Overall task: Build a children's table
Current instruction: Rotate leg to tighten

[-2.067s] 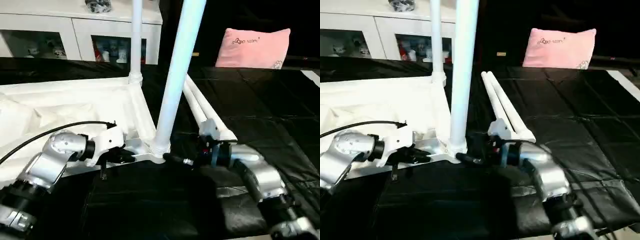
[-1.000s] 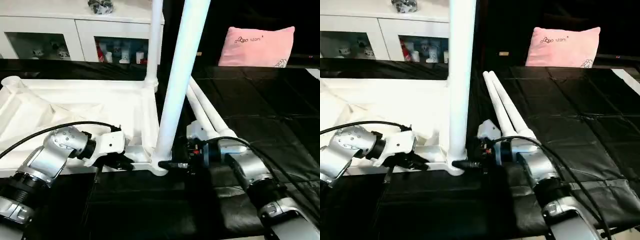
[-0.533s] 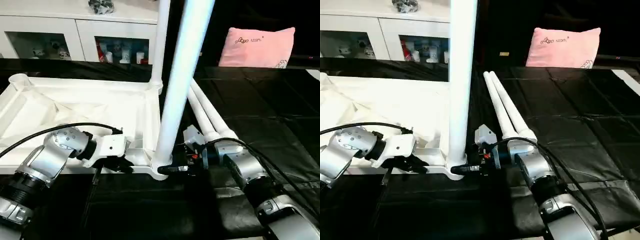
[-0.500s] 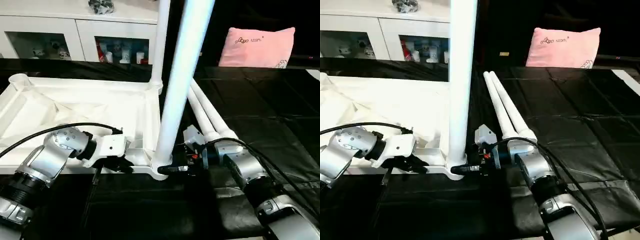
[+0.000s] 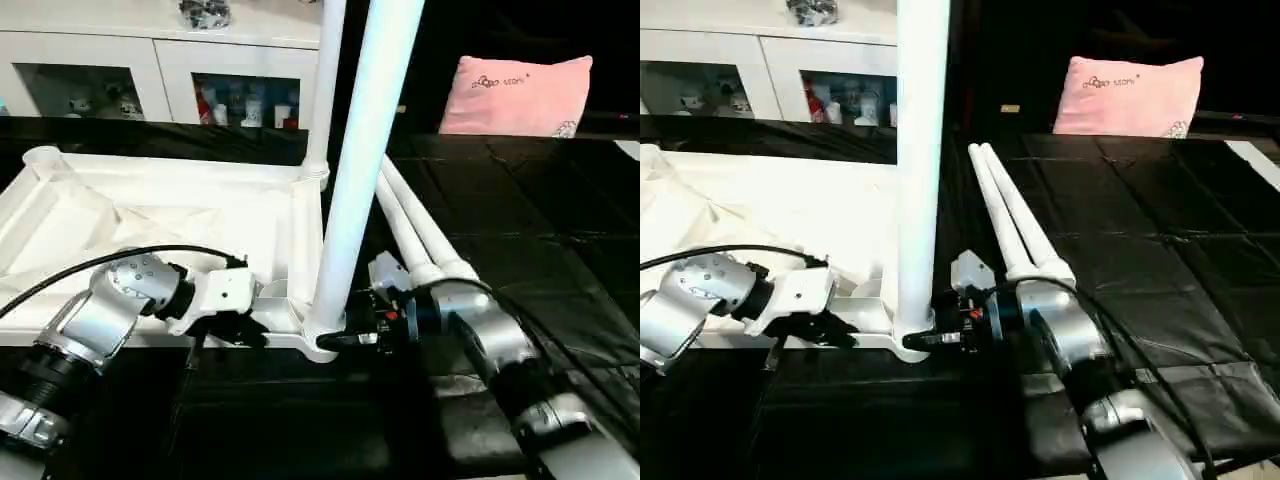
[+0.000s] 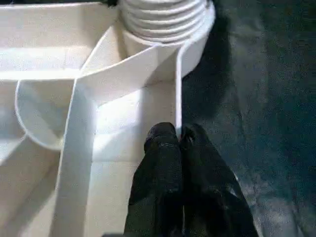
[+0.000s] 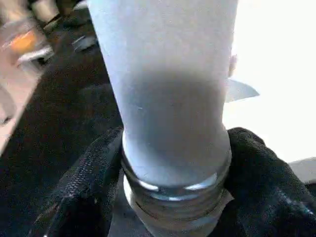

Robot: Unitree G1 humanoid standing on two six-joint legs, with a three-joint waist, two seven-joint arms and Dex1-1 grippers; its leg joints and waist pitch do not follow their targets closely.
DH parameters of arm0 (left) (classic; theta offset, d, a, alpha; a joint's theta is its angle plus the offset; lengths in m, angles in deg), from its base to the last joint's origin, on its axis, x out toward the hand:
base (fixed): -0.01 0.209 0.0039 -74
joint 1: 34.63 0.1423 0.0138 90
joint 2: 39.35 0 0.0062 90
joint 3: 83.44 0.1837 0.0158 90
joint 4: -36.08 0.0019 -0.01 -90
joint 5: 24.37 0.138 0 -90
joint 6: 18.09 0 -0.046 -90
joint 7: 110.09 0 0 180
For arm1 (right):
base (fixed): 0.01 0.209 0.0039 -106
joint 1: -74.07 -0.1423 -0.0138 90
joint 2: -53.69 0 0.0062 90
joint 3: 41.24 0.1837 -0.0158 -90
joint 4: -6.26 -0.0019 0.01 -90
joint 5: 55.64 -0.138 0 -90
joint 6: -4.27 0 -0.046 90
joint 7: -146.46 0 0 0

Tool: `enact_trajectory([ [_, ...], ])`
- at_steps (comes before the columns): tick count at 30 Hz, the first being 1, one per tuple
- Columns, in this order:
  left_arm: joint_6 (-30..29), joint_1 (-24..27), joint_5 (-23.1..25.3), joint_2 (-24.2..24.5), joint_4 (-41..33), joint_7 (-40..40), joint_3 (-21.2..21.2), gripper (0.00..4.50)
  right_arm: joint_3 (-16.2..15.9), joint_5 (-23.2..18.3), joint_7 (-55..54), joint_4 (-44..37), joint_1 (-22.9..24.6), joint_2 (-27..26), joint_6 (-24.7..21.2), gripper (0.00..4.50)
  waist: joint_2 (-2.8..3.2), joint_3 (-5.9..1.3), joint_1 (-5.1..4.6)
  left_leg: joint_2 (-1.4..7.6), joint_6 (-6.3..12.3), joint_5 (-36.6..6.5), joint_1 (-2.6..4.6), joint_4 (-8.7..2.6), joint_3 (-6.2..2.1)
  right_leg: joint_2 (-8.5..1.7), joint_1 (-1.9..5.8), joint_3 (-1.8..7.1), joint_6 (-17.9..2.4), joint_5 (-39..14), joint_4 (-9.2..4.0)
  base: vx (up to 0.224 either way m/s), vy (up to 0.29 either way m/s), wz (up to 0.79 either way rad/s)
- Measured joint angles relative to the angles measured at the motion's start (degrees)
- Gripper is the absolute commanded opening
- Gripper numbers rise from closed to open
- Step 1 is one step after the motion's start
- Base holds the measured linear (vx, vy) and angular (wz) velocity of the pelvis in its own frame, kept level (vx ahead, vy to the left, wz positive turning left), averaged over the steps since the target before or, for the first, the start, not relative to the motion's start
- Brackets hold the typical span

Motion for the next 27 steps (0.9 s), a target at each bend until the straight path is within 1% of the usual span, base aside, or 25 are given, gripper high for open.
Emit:
enact_trajectory([
  [1, -1.9, 0.4, 0.0, -0.5, -0.1, -1.8, -0.8, 0.00, 0.7, 0.1, -3.2, 0.4, 0.3, -1.3, 0.2, 2.79, -0.03, -0.02, -0.24, 0.00, 0.00, 0.0, 0.13, -0.02, -0.01, 0.00, 0.04, 0.00, 0.0, 0.0, 0.03, 0.000, 0.000, 0.00],
  [3, -6.1, 0.9, 0.2, -1.9, -0.2, -6.2, -2.6, 0.00, 2.0, 1.0, -11.5, 2.5, 0.3, -4.5, 1.1, 2.78, -0.10, -0.06, -1.19, -0.02, 0.00, 0.0, 0.39, -0.07, -0.11, 0.00, 0.10, -0.06, 0.1, 0.0, -0.04, -0.061, -0.008, -0.09],
  [4, -8.7, 1.2, 0.5, -3.5, -0.2, -9.2, -4.0, 0.00, 3.4, 1.3, -16.6, 4.0, -0.1, -6.8, 1.5, 2.78, -0.14, -0.07, -1.73, -0.05, 0.00, 0.0, 0.55, -0.09, -0.21, -0.01, 0.10, -0.09, 0.1, 0.0, -0.07, -0.063, 0.002, -0.16],
  [5, -11.8, 1.2, 1.0, -5.2, -0.4, -12.5, -5.1, 0.00, 4.5, 1.7, -22.9, 6.1, -1.1, -9.2, 1.9, 2.77, -0.18, -0.06, -2.58, -0.11, 0.00, 0.0, 0.68, -0.03, -0.43, -0.09, 0.10, -0.37, 0.1, -0.1, -0.20, -0.075, 0.018, -0.24],
  [6, -13.7, 1.2, 1.0, -6.3, -0.6, -14.2, -5.6, 0.00, 4.9, 2.0, -26.4, 7.2, -2.1, -10.4, 1.8, 2.77, -0.18, -0.05, -3.24, -0.22, -0.01, 0.0, 0.68, 0.04, -0.81, -0.19, 0.12, -0.80, 0.0, -0.1, -0.46, -0.075, 0.018, -0.24],
  [7, -15.3, 1.2, 1.0, -7.6, -1.0, -15.8, -5.9, 0.00, 5.4, 2.2, -29.2, 8.2, -2.7, -11.2, 1.8, 2.77, -0.03, 0.03, -3.74, -0.30, 0.00, 0.0, 0.66, 0.00, -1.33, -0.51, 0.34, -1.71, 0.0, -0.1, -1.03, -0.076, 0.045, -0.22],
  [8, -17.5, 1.5, 1.0, -9.2, -1.7, -17.9, -6.5, 0.00, 6.1, 2.5, -32.6, 9.5, -3.7, -12.2, 1.8, 2.77, 0.03, 0.08, -4.33, -0.25, -0.01, 0.0, 0.67, -0.16, -1.70, -0.73, 0.50, -2.67, 0.0, -0.1, -1.88, 0.000, 0.000, 0.00],
  [9, -19.1, 1.6, 1.0, -10.4, -2.2, -19.6, -6.8, 0.00, 6.8, 2.7, -35.1, 10.6, -4.7, -13.2, 1.5, 2.77, 0.33, 0.29, -4.71, 0.00, -0.01, 0.0, 0.65, -0.26, -2.23, -0.87, 0.94, -3.75, 0.0, -0.1, -2.60, -0.068, 0.049, -0.19],
  [10, -20.6, 1.6, 1.1, -11.3, -2.4, -21.3, -7.0, 0.00, 7.4, 2.9, -37.6, 11.8, -5.5, -14.2, 1.2, 2.77, 0.65, 0.50, -4.87, 0.17, -0.01, 0.0, 0.59, -0.58, -2.74, -0.87, 1.35, -4.50, -0.3, -0.3, -3.03, -0.108, 0.014, -0.16],
  [11, -22.3, 1.6, 1.4, -12.5, -2.8, -23.5, -7.3, 0.00, 7.9, 3.2, -40.7, 13.3, -6.7, -15.2, 0.8, 2.77, 0.50, 0.66, -4.71, 0.33, -0.02, 0.0, 0.60, -0.96, -2.65, -0.85, 1.50, -4.83, -1.7, -1.7, -1.54, -0.147, 0.004, -0.08],
  [12, -23.1, 1.4, 1.9, -13.6, -2.8, -25.1, -7.4, 0.00, 8.1, 3.3, -42.2, 14.0, -7.2, -15.4, 0.7, 2.77, 0.03, 0.61, -4.26, 0.32, -0.02, 0.0, 0.55, -0.89, -1.92, -0.97, 1.63, -4.79, -3.1, -3.6, 1.40, -0.115, -0.015, 0.03],
  [13, -23.3, 1.3, 2.0, -14.3, -2.9, -26.4, -7.6, 0.00, 8.1, 3.6, -43.3, 14.5, -7.6, -15.4, 0.7, 2.77, -1.45, 0.45, -2.77, 0.44, -0.02, 0.0, 0.86, -0.89, -0.07, -0.94, 1.65, -3.11, -2.8, -4.8, 4.43, -0.029, -0.097, 0.05],
  [14, -23.7, 1.3, 2.2, -14.4, -3.3, -27.3, -8.3, 0.00, 8.1, 4.2, -44.4, 15.4, -9.2, -16.1, 0.7, 2.77, -2.83, 0.50, -1.92, 0.05, -0.50, -0.6, 1.38, 0.28, 0.44, -0.92, 0.19, -1.58, -1.2, -5.1, 5.18, 0.013, -0.123, -0.11],
  [15, -24.2, 1.4, 2.3, -14.5, -3.7, -27.8, -8.5, 0.00, 8.1, 4.7, -44.9, 16.0, -9.6, -16.2, 0.8, 2.77, -2.62, 0.50, -1.20, 0.22, -0.49, -2.9, 1.25, 3.65, -0.17, -0.90, -0.19, -1.75, -1.2, -5.1, 5.18, 0.013, -0.123, -0.11],
  [16, -24.6, 1.6, 2.5, -14.4, -4.1, -27.8, -8.6, 0.00, 8.0, 5.2, -45.1, 16.4, -10.0, -16.6, 0.9, 2.77, -1.98, 0.36, -0.70, -0.50, 0.12, -3.6, 1.39, 5.83, -1.59, -0.91, 0.15, -2.32, -1.2, -5.1, 4.73, 0.078, -0.025, -0.30],
  [17, -24.7, 1.3, 2.6, -14.5, -4.5, -27.8, -8.1, 0.00, 8.2, 5.3, -45.2, 16.5, -10.1, -16.5, 1.5, 2.77, -0.86, -0.11, -0.75, -1.51, -0.86, -4.8, 1.98, 4.07, -2.76, -0.71, -0.05, -3.67, -1.2, -5.1, 3.71, 0.059, 0.006, -0.03],
  [18, -24.7, 1.1, 2.6, -15.0, -4.6, -28.1, -7.9, 0.00, 8.4, 5.2, -45.3, 16.6, -10.1, -16.3, 1.9, 3.12, -1.11, -0.11, -0.89, -1.30, -1.03, -4.3, 2.11, 2.65, -2.59, -0.49, -0.10, -3.60, -1.3, -4.9, 2.58, 0.059, 0.006, -0.03],
  [19, -24.7, 1.1, 2.6, -15.1, -4.6, -28.4, -7.7, 0.00, 8.6, 5.2, -45.3, 16.6, -10.3, -16.2, 2.0, 3.33, -1.08, -0.21, -1.17, -1.13, -1.01, -3.7, 2.27, 1.83, -2.08, -0.19, -0.10, -3.40, -2.3, -4.1, 1.82, -0.033, -0.001, 0.18],
  [20, -24.7, 1.0, 2.7, -14.8, -4.6, -28.4, -7.7, 0.00, 8.6, 5.2, -45.2, 16.9, -10.5, -16.3, 2.2, 3.47, -1.25, -0.25, -1.49, -1.14, -0.74, -3.0, 2.14, 1.79, -1.55, 0.01, 0.07, -2.87, -3.7, -0.8, 0.94, 0.000, 0.000, 0.00],
  [21, -24.7, 1.0, 2.7, -14.7, -4.5, -28.6, -7.5, 0.00, 8.6, 5.3, -45.1, 17.2, -10.5, -16.3, 2.6, 3.47, -1.24, -0.23, -1.54, -1.13, -0.72, -3.0, 2.33, 1.87, -1.38, 0.00, 0.19, -2.64, -3.2, -0.3, 0.92, 0.000, 0.000, 0.00],
  [22, -24.7, 1.0, 2.8, -14.5, -4.5, -28.7, -7.3, 0.00, 8.5, 5.7, -44.9, 17.6, -10.4, -16.3, 3.0, 3.47, -1.13, -0.16, -1.53, -1.10, -0.73, -3.1, 2.49, 1.68, -1.34, 0.02, 0.25, -2.65, -3.1, -0.4, 0.87, 0.000, 0.000, 0.00],
  [23, -24.6, 1.0, 2.9, -14.4, -4.5, -28.7, -7.3, 0.00, 8.3, 6.1, -44.6, 17.8, -10.3, -16.3, 3.8, 3.69, -1.15, -0.17, -1.48, -1.01, -0.74, -3.1, 2.49, 1.52, -1.38, 0.07, 0.22, -2.80, -3.1, -0.4, 0.81, 0.000, 0.000, 0.00],
  [24, -24.4, 0.9, 3.0, -14.4, -4.4, -28.7, -7.2, 0.00, 8.2, 6.3, -44.5, 17.9, -10.1, -16.2, 4.2, 3.82, -1.08, -0.12, -1.45, -0.97, -0.75, -3.1, 2.47, 1.40, -1.42, 0.08, 0.20, -2.93, -3.0, -0.4, 0.76, 0.000, 0.000, 0.00],
  [26, -24.2, 0.6, 3.2, -13.9, -4.2, -28.7, -7.1, 0.00, 8.0, 6.3, -42.9, 17.7, -8.8, -15.4, 5.2, 3.89, -1.01, -0.08, -1.36, -0.97, -0.76, -3.0, 2.39, 1.03, -1.43, 0.09, 0.19, -3.18, -3.0, -0.4, 0.57, 0.000, 0.000, 0.00],
  [27, -23.8, 0.4, 3.2, -13.7, -4.0, -28.6, -7.0, 0.00, 8.0, 6.2, -42.1, 17.2, -8.4, -15.2, 5.6, 4.01, -0.86, 0.01, -1.34, -0.97, -0.76, -3.0, 2.33, 0.94, -1.42, 0.09, 0.15, -3.19, -3.0, -0.4, 0.54, 0.000, 0.000, 0.00],
])
